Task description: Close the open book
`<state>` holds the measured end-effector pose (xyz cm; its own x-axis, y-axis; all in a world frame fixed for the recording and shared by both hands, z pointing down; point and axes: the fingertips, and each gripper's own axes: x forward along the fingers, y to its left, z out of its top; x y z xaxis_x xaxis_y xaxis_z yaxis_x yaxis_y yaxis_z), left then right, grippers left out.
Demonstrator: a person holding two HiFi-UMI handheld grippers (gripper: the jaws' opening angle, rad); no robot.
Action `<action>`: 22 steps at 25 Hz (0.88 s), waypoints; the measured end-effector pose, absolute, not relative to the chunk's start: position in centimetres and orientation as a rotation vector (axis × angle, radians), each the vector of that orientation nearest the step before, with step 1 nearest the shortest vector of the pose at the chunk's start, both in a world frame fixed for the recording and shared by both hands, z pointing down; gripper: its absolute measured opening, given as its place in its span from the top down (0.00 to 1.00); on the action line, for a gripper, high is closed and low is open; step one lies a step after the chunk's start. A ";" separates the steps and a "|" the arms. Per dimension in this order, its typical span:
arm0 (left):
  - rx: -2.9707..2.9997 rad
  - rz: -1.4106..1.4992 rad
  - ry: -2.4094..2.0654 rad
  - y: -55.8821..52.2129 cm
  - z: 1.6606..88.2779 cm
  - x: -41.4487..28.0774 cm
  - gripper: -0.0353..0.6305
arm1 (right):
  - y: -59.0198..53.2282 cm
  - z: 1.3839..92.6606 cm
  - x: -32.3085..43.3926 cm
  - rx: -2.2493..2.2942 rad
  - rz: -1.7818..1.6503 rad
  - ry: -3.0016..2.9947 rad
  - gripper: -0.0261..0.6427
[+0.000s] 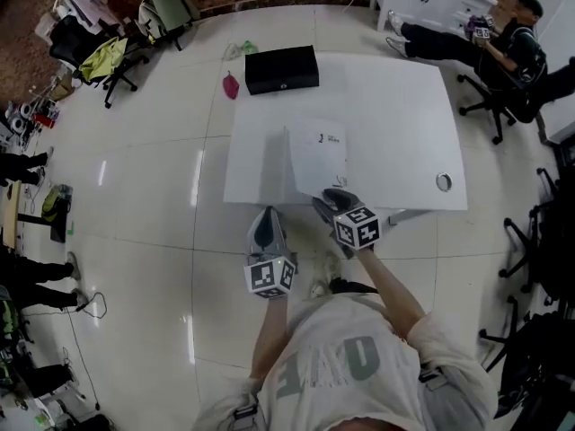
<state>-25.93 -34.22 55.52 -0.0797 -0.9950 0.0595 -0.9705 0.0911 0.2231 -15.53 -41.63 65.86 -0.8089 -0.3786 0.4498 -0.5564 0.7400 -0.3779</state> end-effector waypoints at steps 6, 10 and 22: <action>1.889 -0.181 -2.222 -31.9 56.5 -28.8 0.93 | -41.5 68.9 -17.3 0.683 0.721 -2.485 0.68; 1.857 -0.186 -2.227 -30.7 56.9 -30.9 0.93 | -40.6 68.8 -19.3 0.636 0.734 -2.487 0.64; 1.916 -0.226 -2.219 -29.8 54.9 -31.2 0.93 | -40.3 61.8 -17.2 0.780 0.692 -2.671 0.65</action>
